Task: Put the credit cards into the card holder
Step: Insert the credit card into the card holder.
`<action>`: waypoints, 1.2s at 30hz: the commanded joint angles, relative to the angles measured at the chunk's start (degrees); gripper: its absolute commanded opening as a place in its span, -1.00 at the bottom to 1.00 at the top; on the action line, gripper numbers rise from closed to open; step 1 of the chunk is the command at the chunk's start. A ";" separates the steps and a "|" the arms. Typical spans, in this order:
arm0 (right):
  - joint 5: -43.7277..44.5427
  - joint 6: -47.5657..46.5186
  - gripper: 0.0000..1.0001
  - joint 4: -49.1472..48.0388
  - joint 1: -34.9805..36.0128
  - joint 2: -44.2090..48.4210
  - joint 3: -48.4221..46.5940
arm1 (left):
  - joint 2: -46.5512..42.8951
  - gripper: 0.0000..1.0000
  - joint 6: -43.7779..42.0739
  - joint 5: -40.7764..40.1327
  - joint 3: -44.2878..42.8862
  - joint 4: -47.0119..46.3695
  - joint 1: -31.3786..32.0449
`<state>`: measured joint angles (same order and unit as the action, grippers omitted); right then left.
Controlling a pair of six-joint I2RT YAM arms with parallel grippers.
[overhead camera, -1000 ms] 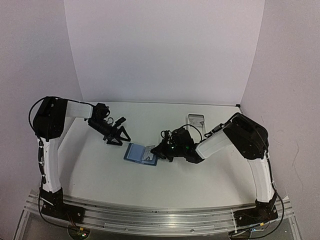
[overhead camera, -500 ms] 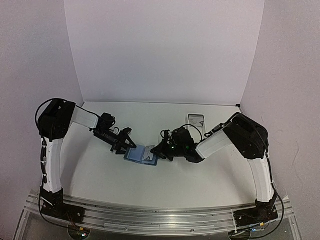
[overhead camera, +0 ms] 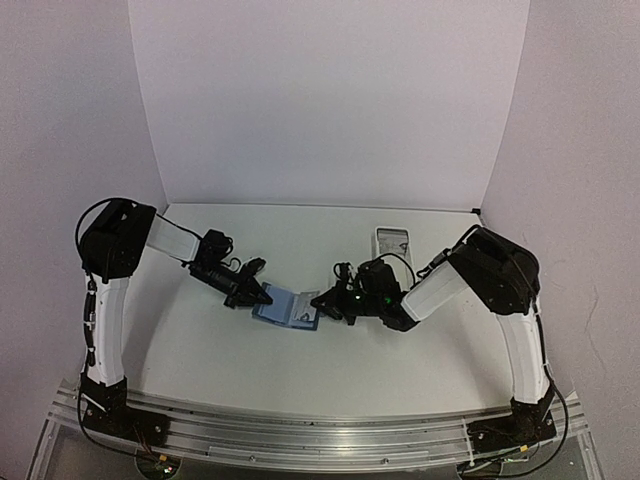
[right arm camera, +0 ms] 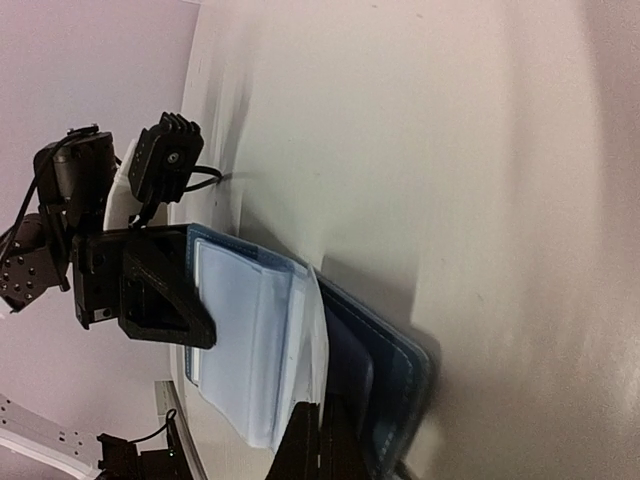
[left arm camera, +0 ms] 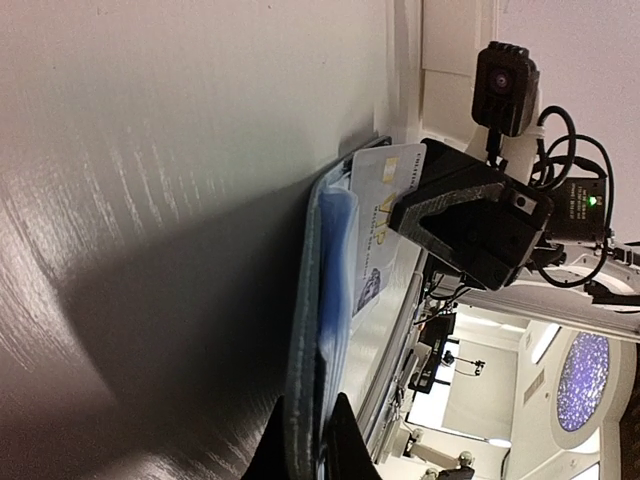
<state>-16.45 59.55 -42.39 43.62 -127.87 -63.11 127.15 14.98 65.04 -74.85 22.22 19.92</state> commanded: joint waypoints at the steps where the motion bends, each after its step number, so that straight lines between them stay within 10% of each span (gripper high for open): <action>1: -1.50 3.11 -1.00 -5.68 -0.20 3.01 4.27 | 2.04 -1.00 0.38 0.73 2.47 -0.26 -0.81; 13: 2.84 6.21 -1.00 -19.32 1.44 0.09 4.55 | 1.66 -1.00 13.89 0.99 17.01 -23.43 -2.17; 36: 1.08 9.88 -1.00 -28.14 2.59 -5.53 4.20 | 4.14 -1.00 16.04 -7.87 19.92 -23.10 -2.26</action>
<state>-15.07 68.69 -66.28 45.80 -133.86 -59.83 123.83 31.55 70.54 -57.82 -8.97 17.96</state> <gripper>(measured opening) 0.003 0.041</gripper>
